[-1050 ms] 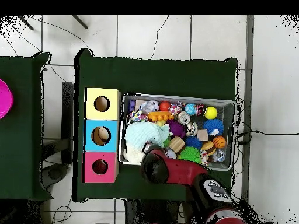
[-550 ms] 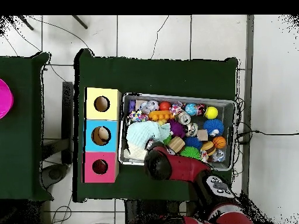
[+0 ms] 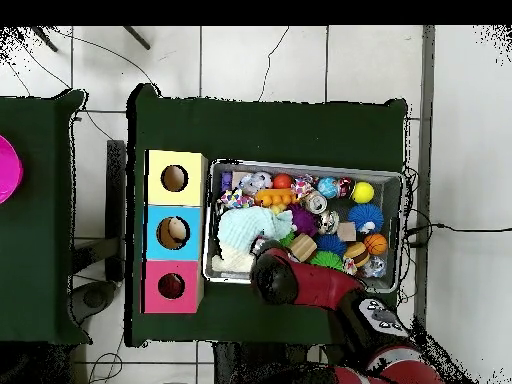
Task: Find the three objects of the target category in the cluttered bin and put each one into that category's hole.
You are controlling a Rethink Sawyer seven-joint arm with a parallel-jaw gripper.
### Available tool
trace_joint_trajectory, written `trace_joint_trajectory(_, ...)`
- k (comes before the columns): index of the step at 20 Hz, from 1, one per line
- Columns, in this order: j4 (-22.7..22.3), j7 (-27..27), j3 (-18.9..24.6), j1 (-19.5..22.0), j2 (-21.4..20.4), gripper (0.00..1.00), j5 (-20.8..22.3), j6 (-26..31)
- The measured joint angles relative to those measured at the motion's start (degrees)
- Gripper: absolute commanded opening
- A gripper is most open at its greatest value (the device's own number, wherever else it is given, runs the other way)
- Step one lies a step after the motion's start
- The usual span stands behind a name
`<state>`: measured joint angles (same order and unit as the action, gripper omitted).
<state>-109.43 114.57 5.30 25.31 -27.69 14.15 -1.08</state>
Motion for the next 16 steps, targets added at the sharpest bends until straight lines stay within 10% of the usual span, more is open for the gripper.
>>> trace_joint_trajectory(6, 0.05, 0.0, 1.21, 1.24, 0.09, 1.0, 1.14, 0.53)
trace_joint_trajectory(7, 0.09, 0.0, 1.93, 1.83, 0.2, 0.0, 1.73, 0.52)
trace_joint_trajectory(16, 0.21, 0.0, 2.0, 1.22, 0.32, 0.0, 1.76, 0.51)
